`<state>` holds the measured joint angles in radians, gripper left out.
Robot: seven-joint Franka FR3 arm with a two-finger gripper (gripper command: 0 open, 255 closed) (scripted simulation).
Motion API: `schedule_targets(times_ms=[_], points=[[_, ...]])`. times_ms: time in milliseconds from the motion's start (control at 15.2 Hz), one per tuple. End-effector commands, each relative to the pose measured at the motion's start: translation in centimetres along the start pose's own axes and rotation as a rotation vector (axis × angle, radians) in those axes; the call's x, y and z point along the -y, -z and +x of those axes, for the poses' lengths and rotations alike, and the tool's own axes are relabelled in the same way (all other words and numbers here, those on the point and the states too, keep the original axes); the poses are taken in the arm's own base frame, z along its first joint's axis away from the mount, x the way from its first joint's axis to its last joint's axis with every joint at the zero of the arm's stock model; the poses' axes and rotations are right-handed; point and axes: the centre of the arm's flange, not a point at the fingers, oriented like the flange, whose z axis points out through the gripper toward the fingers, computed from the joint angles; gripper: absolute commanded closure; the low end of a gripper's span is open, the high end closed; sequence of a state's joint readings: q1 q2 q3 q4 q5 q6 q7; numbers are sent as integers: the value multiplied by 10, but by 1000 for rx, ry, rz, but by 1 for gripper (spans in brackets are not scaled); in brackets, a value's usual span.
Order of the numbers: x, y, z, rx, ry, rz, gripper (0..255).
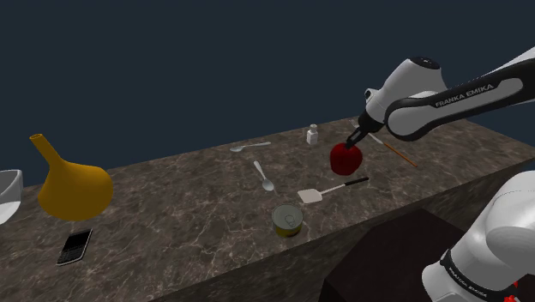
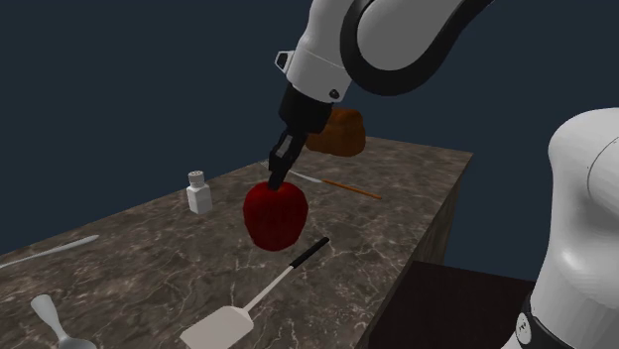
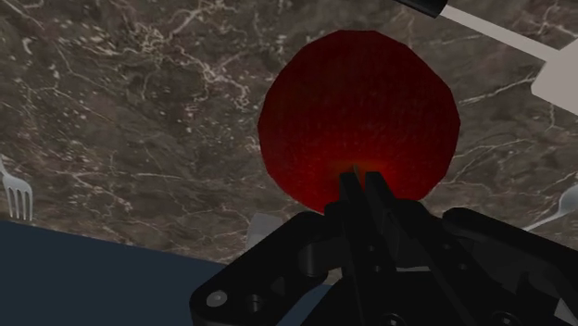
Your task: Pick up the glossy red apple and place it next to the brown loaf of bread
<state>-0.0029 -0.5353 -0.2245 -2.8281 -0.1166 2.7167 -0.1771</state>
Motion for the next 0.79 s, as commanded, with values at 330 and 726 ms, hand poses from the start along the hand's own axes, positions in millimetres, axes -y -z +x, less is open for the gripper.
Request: schedule_targets(times_ms=[330, 726], points=[[-1, 31, 13, 2, 0, 0, 255], [-3, 60, 26, 2, 0, 0, 255]])
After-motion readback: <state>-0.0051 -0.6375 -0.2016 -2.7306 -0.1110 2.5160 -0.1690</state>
